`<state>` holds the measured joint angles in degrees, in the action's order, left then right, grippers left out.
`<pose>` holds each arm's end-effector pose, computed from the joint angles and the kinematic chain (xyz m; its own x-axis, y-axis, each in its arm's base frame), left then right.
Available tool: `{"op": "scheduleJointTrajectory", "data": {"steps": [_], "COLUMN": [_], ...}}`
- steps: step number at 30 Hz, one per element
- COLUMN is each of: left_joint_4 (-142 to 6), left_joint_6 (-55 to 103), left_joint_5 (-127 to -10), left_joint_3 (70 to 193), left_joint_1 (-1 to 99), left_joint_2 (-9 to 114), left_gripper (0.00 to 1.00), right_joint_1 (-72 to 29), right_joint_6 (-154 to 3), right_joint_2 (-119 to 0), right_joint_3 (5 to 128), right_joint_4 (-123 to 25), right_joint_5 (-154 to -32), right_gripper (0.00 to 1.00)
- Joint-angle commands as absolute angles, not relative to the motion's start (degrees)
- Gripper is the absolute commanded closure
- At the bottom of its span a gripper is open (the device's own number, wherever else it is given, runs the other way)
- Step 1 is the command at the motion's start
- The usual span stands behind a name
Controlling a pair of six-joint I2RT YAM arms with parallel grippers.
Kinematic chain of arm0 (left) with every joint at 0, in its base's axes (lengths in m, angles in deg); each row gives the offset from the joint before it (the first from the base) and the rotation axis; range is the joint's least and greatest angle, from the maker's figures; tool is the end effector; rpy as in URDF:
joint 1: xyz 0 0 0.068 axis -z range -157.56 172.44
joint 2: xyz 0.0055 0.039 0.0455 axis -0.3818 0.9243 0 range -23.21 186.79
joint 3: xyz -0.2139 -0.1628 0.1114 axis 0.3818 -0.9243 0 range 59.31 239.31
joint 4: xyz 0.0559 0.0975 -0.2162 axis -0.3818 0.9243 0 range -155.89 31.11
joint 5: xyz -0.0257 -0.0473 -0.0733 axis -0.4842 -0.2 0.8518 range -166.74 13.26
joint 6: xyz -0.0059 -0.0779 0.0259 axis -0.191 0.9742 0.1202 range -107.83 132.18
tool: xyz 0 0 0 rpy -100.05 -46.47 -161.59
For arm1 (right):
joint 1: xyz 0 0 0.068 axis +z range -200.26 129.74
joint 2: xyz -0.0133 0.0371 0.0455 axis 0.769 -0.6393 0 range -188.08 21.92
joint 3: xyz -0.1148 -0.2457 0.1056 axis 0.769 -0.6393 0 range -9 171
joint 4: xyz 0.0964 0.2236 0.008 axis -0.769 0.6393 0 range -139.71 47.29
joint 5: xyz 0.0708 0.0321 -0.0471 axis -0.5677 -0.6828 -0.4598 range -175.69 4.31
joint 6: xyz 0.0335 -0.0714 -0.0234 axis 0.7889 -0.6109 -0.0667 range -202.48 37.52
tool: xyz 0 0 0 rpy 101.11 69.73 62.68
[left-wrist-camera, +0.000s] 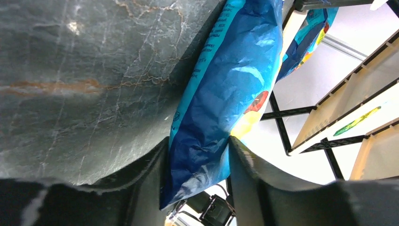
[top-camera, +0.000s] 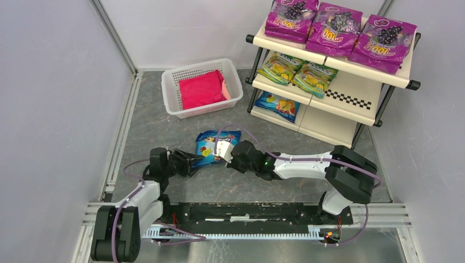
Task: Place and organize the candy bags onto the shelf
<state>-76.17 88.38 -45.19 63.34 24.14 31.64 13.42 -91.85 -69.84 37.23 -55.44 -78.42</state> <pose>0.1479 -0.0419 0.1197 -0.5655 -0.8112 0.1489 -0.5301 0.2191 -0.8192 0.1594 0.3018 0.1842 -0.1422 -0.6518 -0.7449 -0.8809 0.4266 -0.2051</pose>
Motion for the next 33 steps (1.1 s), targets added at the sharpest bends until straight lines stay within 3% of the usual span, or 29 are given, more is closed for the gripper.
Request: {"op": "scheduleJointTrajectory", "data": {"steps": [1, 5, 7, 8, 14, 16, 21, 33], "left_joint_4": [-76.92, -77.88, -77.53, -76.73, -73.91, -72.91, -70.15, -68.26], "left_joint_6": [90.95, 92.78, 93.38, 93.56, 94.17, 94.09, 94.17, 95.32], "left_joint_5": [-44.65, -42.30, -40.92, -40.38, -36.09, -34.77, -32.86, -29.16], "left_joint_3": [63.09, 63.45, 64.09, 64.53, 66.63, 67.50, 69.79, 72.05], "left_joint_1": [24.28, 24.29, 24.29, 24.29, 24.29, 24.29, 24.28, 24.29], "left_joint_2": [29.14, 27.41, 26.07, 25.27, 21.25, 20.01, 16.34, 12.13], "left_gripper": [0.57, 0.86, 0.93, 0.96, 0.98, 0.98, 0.98, 0.98], "right_joint_1": [13.36, 13.43, 13.46, 13.46, 15.71, 16.62, 18.02, 18.48], "right_joint_6": [-89.88, -88.81, -88.85, -89.46, -94.21, -95.51, -98.21, -100.61], "right_joint_2": [-65.75, -65.44, -65.49, -65.40, -65.52, -66.23, -70.23, -79.72], "right_joint_3": [36.97, 37.46, 37.31, 37.08, 38.11, 39.19, 43.57, 53.42], "right_joint_4": [-59.10, -58.36, -57.88, -57.83, -57.70, -57.70, -59.37, -57.79], "right_joint_5": [-80.87, -82.44, -81.49, -81.63, -79.66, -77.27, -72.80, -65.95], "right_gripper": [1.00, 1.00, 0.98, 0.93, 0.26, 0.16, 0.02, 0.02]}}
